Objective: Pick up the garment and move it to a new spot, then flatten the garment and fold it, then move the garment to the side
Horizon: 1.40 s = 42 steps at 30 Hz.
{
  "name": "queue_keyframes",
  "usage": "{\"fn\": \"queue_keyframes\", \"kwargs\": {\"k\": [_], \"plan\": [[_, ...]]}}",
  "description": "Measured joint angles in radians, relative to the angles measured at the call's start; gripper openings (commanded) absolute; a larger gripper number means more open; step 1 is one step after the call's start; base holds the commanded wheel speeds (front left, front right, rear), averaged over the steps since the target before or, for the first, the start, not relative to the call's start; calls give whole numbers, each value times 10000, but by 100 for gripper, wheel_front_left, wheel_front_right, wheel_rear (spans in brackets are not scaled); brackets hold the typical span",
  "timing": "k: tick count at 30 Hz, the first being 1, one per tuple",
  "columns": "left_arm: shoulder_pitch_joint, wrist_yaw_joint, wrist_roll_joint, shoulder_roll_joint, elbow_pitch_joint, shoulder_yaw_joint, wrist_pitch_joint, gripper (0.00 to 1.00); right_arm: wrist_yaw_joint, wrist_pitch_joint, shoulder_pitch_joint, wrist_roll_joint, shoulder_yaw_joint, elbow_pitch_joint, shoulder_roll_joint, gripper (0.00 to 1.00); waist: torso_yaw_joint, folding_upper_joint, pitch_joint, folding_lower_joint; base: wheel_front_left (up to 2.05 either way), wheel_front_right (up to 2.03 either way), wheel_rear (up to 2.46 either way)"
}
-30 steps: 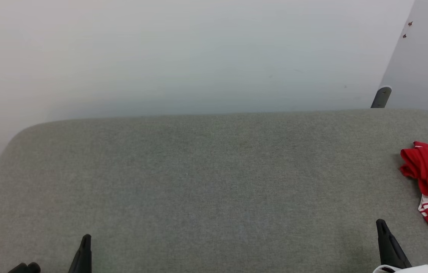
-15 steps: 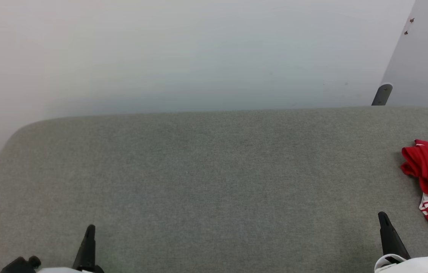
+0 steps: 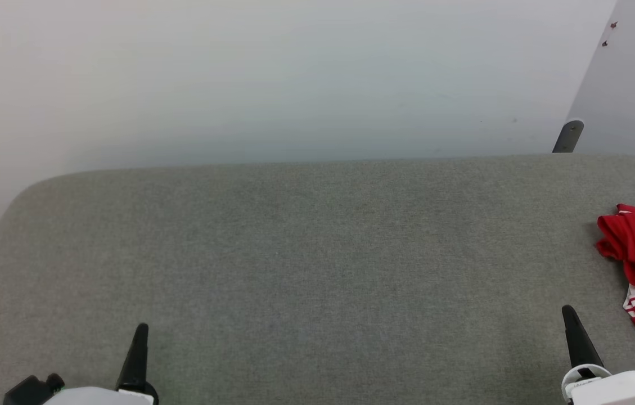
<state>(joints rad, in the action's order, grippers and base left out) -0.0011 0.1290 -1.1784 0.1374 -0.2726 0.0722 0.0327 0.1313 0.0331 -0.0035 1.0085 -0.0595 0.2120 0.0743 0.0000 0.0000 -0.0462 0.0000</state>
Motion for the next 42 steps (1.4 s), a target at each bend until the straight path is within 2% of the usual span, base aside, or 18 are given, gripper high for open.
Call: {"fn": "queue_keyframes", "kwargs": {"k": [42], "plan": [[-731, 0, -2930, -606, 180, 288, -1030, 0, -4, -1005, -684, 4123, -351, 228, -153, 0, 0, 0, 306, 0, 0, 0, 0]]}}
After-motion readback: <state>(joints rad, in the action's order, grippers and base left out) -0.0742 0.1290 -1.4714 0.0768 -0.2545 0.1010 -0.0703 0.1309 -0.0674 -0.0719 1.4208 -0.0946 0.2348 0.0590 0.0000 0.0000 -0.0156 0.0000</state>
